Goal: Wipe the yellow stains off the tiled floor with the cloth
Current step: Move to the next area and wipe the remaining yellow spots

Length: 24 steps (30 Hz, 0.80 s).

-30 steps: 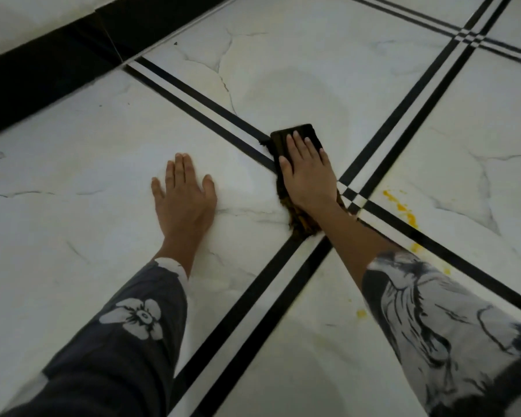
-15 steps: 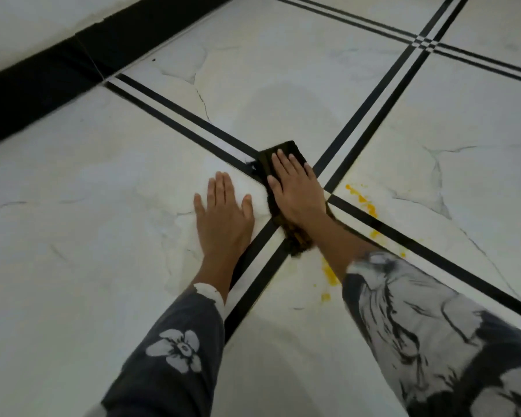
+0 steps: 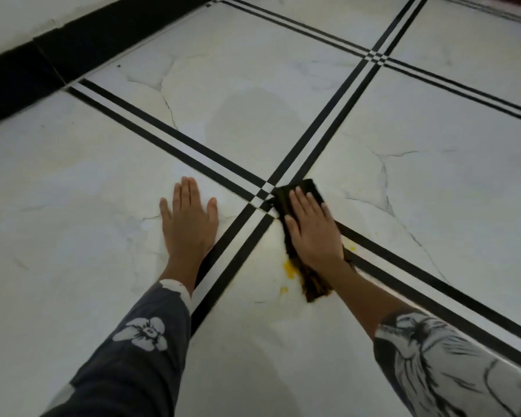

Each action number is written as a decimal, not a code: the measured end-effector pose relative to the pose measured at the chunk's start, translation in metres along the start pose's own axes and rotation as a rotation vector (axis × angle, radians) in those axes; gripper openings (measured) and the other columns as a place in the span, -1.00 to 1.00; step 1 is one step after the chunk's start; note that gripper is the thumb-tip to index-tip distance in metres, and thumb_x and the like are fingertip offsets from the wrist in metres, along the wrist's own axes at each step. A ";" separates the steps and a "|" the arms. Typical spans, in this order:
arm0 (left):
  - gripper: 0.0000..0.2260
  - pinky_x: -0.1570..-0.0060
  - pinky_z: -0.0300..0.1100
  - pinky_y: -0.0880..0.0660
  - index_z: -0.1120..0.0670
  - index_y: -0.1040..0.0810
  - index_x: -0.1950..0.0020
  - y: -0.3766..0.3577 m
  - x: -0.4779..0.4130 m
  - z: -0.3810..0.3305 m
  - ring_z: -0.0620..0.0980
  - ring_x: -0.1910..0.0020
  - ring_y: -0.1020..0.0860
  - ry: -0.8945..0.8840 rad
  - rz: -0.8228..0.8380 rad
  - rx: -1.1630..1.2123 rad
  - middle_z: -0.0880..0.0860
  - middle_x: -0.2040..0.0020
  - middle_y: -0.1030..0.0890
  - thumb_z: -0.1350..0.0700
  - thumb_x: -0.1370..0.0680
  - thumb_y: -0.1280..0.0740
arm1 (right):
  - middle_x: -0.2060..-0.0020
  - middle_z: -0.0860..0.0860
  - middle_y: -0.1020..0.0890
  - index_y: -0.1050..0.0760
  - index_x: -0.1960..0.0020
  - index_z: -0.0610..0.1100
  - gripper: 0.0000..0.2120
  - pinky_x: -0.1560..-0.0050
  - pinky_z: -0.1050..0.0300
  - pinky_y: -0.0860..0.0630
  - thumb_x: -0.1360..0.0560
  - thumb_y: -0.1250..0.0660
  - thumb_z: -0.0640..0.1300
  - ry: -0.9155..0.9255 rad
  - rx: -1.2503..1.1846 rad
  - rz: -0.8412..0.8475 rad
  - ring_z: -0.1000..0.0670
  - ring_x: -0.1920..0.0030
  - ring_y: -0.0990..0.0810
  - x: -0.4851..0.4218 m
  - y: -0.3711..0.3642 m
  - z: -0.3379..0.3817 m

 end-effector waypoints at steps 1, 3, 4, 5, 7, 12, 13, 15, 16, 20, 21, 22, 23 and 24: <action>-0.45 -0.48 0.14 0.07 0.15 0.06 -0.54 0.001 0.005 -0.001 0.05 -0.54 0.00 0.017 0.009 0.001 0.10 -0.56 -0.03 -0.10 -0.63 0.07 | -0.53 0.08 0.06 0.14 -0.53 -0.01 -0.43 -0.49 0.10 0.18 -0.56 0.29 0.16 0.033 -0.013 0.013 0.07 -0.53 0.11 0.000 -0.001 0.002; -0.46 -0.47 0.15 0.11 0.14 0.06 -0.54 0.001 0.022 -0.016 0.04 -0.54 0.01 0.013 0.025 0.043 0.09 -0.56 -0.02 -0.09 -0.63 0.09 | -0.53 0.09 0.04 0.12 -0.53 0.00 -0.49 -0.49 0.10 0.17 -0.62 0.17 0.09 0.033 -0.045 -0.004 0.08 -0.53 0.11 -0.011 0.005 -0.005; -0.46 -0.46 0.13 0.12 0.13 0.06 -0.54 -0.002 0.036 -0.027 0.03 -0.54 0.01 -0.018 0.033 0.063 0.07 -0.56 -0.01 -0.09 -0.63 0.10 | -0.54 0.09 0.03 0.12 -0.53 0.00 -0.50 -0.49 0.10 0.17 -0.63 0.14 0.07 0.028 -0.047 -0.004 0.08 -0.53 0.11 -0.018 0.008 -0.008; -0.46 -0.46 0.11 0.13 0.12 0.05 -0.54 -0.005 0.050 -0.039 0.02 -0.54 0.01 -0.063 0.030 0.065 0.06 -0.56 -0.01 -0.10 -0.62 0.12 | -0.54 0.09 0.03 0.12 -0.53 0.00 -0.50 -0.49 0.10 0.17 -0.63 0.14 0.06 0.030 -0.040 0.003 0.08 -0.53 0.11 -0.023 0.009 -0.011; -0.43 -0.46 0.08 0.13 0.10 0.05 -0.54 -0.011 0.063 -0.051 0.01 -0.54 0.01 -0.135 0.016 0.040 0.05 -0.56 -0.02 -0.13 -0.58 0.16 | -0.54 0.08 0.04 0.12 -0.53 -0.01 -0.50 -0.49 0.10 0.16 -0.63 0.14 0.06 0.040 -0.024 0.011 0.08 -0.53 0.11 -0.027 0.005 -0.013; -0.41 -0.46 0.06 0.13 0.10 0.04 -0.54 -0.015 0.060 -0.045 0.00 -0.54 0.02 -0.122 0.033 0.034 0.05 -0.56 -0.03 -0.13 -0.56 0.15 | -0.54 0.07 0.06 0.13 -0.53 -0.03 -0.50 -0.51 0.08 0.17 -0.63 0.15 0.05 -0.035 -0.036 -0.024 0.06 -0.53 0.11 -0.014 0.003 -0.011; -0.41 -0.46 0.05 0.13 0.10 0.05 -0.54 -0.016 0.060 -0.046 0.00 -0.54 0.02 -0.125 0.044 0.048 0.05 -0.56 -0.02 -0.13 -0.56 0.15 | -0.54 0.07 0.07 0.14 -0.53 -0.04 -0.50 -0.51 0.07 0.18 -0.63 0.16 0.05 -0.056 -0.034 -0.021 0.06 -0.53 0.12 -0.007 0.000 -0.007; -0.45 -0.46 0.07 0.12 0.10 0.05 -0.54 -0.018 0.059 -0.047 0.00 -0.54 0.02 -0.147 0.056 0.050 0.05 -0.56 -0.03 -0.11 -0.60 0.12 | -0.53 0.07 0.10 0.17 -0.53 -0.05 -0.50 -0.50 0.07 0.21 -0.63 0.18 0.04 -0.056 -0.031 0.013 0.06 -0.53 0.14 0.012 -0.006 0.006; -0.47 -0.47 0.08 0.10 0.11 0.03 -0.54 -0.017 0.058 -0.045 0.00 -0.54 0.01 -0.152 0.059 0.060 0.06 -0.56 -0.04 -0.09 -0.62 0.11 | -0.53 0.06 0.10 0.17 -0.53 -0.05 -0.50 -0.49 0.07 0.22 -0.63 0.18 0.04 -0.033 -0.055 0.049 0.06 -0.53 0.15 0.019 -0.010 0.014; -0.54 -0.50 0.04 0.12 0.13 -0.03 -0.53 0.014 0.076 -0.053 -0.01 -0.53 -0.01 -0.056 -0.002 0.304 0.07 -0.55 -0.07 0.03 -0.65 0.05 | -0.54 0.05 0.03 0.09 -0.53 -0.05 -0.52 -0.49 0.05 0.19 -0.64 0.17 0.03 -0.039 -0.329 0.100 0.04 -0.53 0.08 0.048 0.009 0.005; -0.54 -0.49 0.00 0.14 0.13 -0.03 -0.53 0.026 0.087 -0.074 -0.01 -0.53 -0.01 -0.064 -0.038 0.368 0.07 -0.55 -0.07 0.03 -0.65 0.03 | -0.54 0.05 0.01 0.08 -0.53 -0.05 -0.52 -0.49 0.02 0.17 -0.64 0.16 0.03 -0.098 -0.323 0.029 0.03 -0.53 0.07 0.056 0.024 -0.018; -0.53 -0.48 -0.05 0.15 0.12 -0.01 -0.53 0.031 0.100 -0.101 -0.01 -0.53 0.01 -0.105 -0.047 0.389 0.06 -0.55 -0.04 0.02 -0.65 0.02 | -0.53 0.04 0.01 0.08 -0.53 -0.05 -0.52 -0.49 0.00 0.16 -0.64 0.17 0.03 -0.168 -0.276 -0.036 0.01 -0.53 0.07 0.067 0.036 -0.041; -0.51 -0.47 -0.07 0.15 0.12 0.03 -0.54 0.029 0.110 -0.130 0.00 -0.53 0.04 -0.155 -0.028 0.377 0.06 -0.56 0.00 0.00 -0.65 0.03 | -0.54 0.03 0.02 0.10 -0.53 -0.06 -0.52 -0.49 -0.01 0.16 -0.64 0.17 0.03 -0.236 -0.224 -0.076 0.00 -0.53 0.08 0.077 0.042 -0.063; -0.50 -0.48 -0.06 0.16 0.12 0.07 -0.54 0.017 0.116 -0.156 0.00 -0.54 0.07 -0.182 0.016 0.347 0.07 -0.56 0.04 -0.01 -0.65 0.05 | -0.54 0.02 0.03 0.11 -0.53 -0.07 -0.51 -0.50 -0.01 0.16 -0.64 0.18 0.02 -0.294 -0.183 -0.094 0.00 -0.53 0.10 0.088 0.045 -0.084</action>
Point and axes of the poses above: each hand's wrist, its own x-axis away from the middle knuckle, its own y-axis out of the back of the hand, z = x × y, the point moved 10 cm from there along -x, towards the middle knuckle
